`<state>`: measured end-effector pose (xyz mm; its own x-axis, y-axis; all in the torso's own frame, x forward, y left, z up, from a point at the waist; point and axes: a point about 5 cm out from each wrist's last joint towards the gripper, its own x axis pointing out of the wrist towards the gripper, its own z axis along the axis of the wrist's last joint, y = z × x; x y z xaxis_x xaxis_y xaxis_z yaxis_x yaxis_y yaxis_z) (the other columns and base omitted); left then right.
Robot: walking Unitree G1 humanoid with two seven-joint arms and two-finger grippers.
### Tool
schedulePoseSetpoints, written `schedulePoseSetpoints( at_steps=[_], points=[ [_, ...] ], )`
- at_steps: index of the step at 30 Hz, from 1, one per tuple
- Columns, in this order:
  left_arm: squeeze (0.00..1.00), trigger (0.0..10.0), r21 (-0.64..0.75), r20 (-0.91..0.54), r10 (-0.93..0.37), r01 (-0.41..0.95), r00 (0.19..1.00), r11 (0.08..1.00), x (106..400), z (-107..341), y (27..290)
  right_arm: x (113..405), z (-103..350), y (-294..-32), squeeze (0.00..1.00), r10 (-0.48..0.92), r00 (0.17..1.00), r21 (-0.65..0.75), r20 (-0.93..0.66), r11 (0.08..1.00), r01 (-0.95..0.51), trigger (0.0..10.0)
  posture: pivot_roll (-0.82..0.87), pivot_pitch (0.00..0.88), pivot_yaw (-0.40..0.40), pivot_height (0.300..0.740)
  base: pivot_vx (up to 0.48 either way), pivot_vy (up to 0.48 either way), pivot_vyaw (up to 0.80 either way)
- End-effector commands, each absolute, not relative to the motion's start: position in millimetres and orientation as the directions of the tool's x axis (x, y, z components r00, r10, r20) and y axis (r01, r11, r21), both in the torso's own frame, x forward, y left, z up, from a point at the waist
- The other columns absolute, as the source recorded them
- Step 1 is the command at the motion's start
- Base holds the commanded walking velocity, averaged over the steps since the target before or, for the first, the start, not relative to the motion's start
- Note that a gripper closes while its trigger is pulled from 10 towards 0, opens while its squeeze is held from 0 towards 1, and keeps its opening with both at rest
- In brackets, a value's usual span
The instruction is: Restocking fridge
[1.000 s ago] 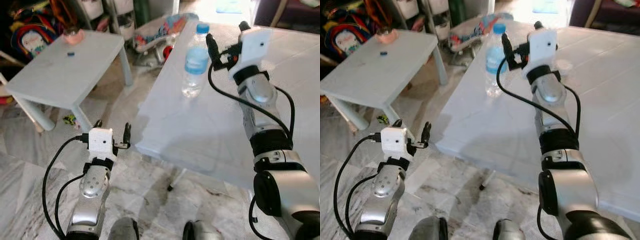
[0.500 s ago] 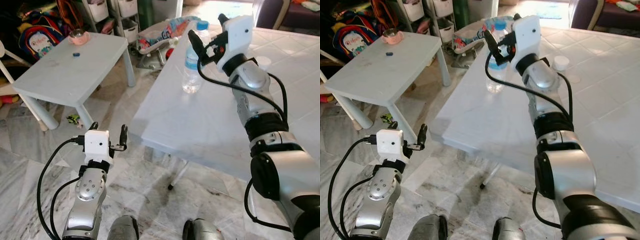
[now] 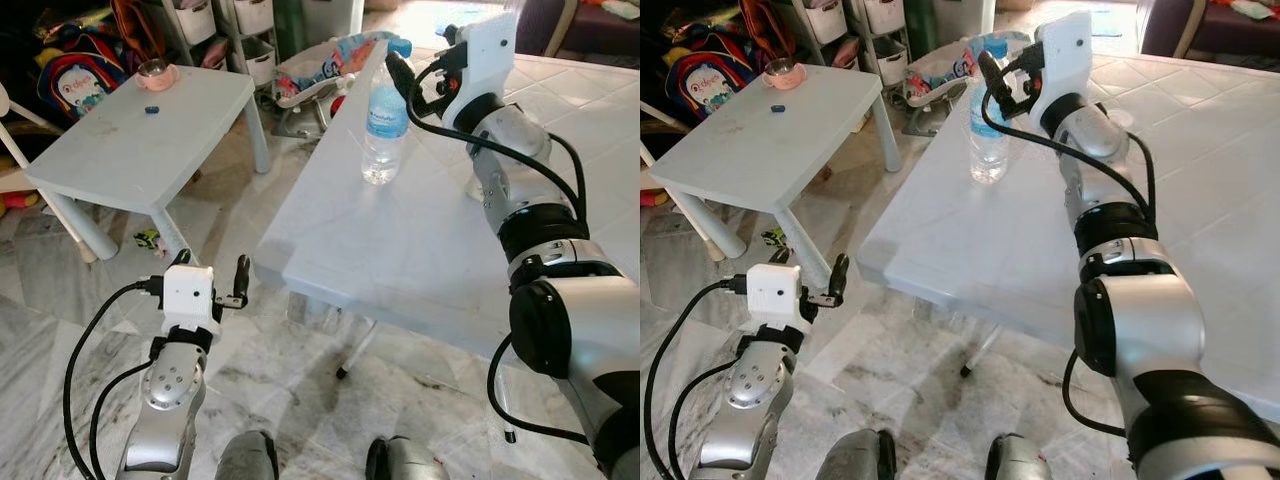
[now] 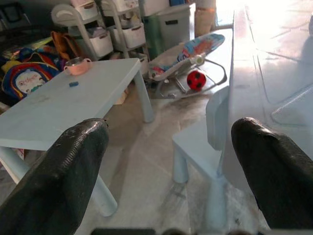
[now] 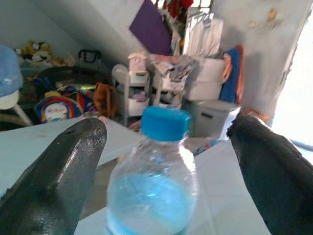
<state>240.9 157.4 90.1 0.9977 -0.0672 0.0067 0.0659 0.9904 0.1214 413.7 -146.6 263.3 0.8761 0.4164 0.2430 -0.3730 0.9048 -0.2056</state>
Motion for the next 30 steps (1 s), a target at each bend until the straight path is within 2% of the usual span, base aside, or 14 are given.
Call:
schedulePoseSetpoints(
  at_steps=[1, 6, 7, 8, 9, 10, 11, 30],
  points=[
    [0.00, 10.0, 0.141, 0.006, -0.060, 0.058, 0.998, 0.988, 238, 93, 162, 416, 275, -138, 0.00, 0.437, 0.862, -0.189, 0.258, 0.898, -0.398, 10.0, 0.20, 0.145, 0.075, 0.740, 0.000, 0.000, 0.00],
    [0.00, 10.0, 0.151, 0.002, -0.058, 0.057, 0.998, 0.987, 237, 96, 165, 417, 279, -133, 0.00, 0.447, 0.858, -0.172, 0.252, 0.893, -0.415, 10.0, 0.21, 0.149, 0.080, 0.740, 0.000, 0.000, 0.00],
    [0.00, 10.0, 0.153, 0.001, -0.060, 0.059, 0.998, 0.987, 237, 96, 165, 418, 281, -133, 0.00, 0.448, 0.858, -0.170, 0.253, 0.893, -0.416, 8.0, 0.22, 0.149, 0.080, 0.740, 0.000, 0.000, 0.00],
    [0.00, 10.0, 0.154, 0.001, -0.061, 0.060, 0.998, 0.986, 237, 96, 165, 418, 281, -133, 0.00, 0.451, 0.856, -0.173, 0.253, 0.891, -0.419, 8.0, 0.22, 0.149, 0.081, 0.740, 0.000, 0.000, 0.00],
    [0.00, 10.0, 0.157, -0.002, -0.062, 0.062, 0.998, 0.986, 237, 96, 165, 418, 283, -132, 0.00, 0.455, 0.854, -0.172, 0.254, 0.890, -0.423, 4.0, 0.22, 0.149, 0.082, 0.740, 0.000, 0.000, 0.00],
    [0.00, 10.0, 0.157, -0.002, -0.063, 0.063, 0.998, 0.986, 237, 96, 165, 418, 284, -132, 0.00, 0.455, 0.854, -0.172, 0.254, 0.890, -0.423, 1.4, 0.22, 0.149, 0.083, 0.740, 0.000, 0.000, 0.00],
    [0.00, 10.0, 0.158, -0.003, -0.064, 0.063, 0.998, 0.985, 237, 96, 166, 418, 285, -132, 0.00, 0.457, 0.852, -0.174, 0.255, 0.889, -0.424, 0.0, 0.22, 0.150, 0.084, 0.740, 0.000, 0.000, 0.00],
    [0.00, 10.0, 0.154, -0.020, -0.086, 0.088, 0.996, 0.984, 240, 95, 162, 421, 290, -136, 0.00, 0.436, 0.873, -0.183, 0.221, 0.897, -0.402, 0.0, 0.19, 0.136, 0.081, 0.740, 0.000, 0.000, 0.00]
  ],
)
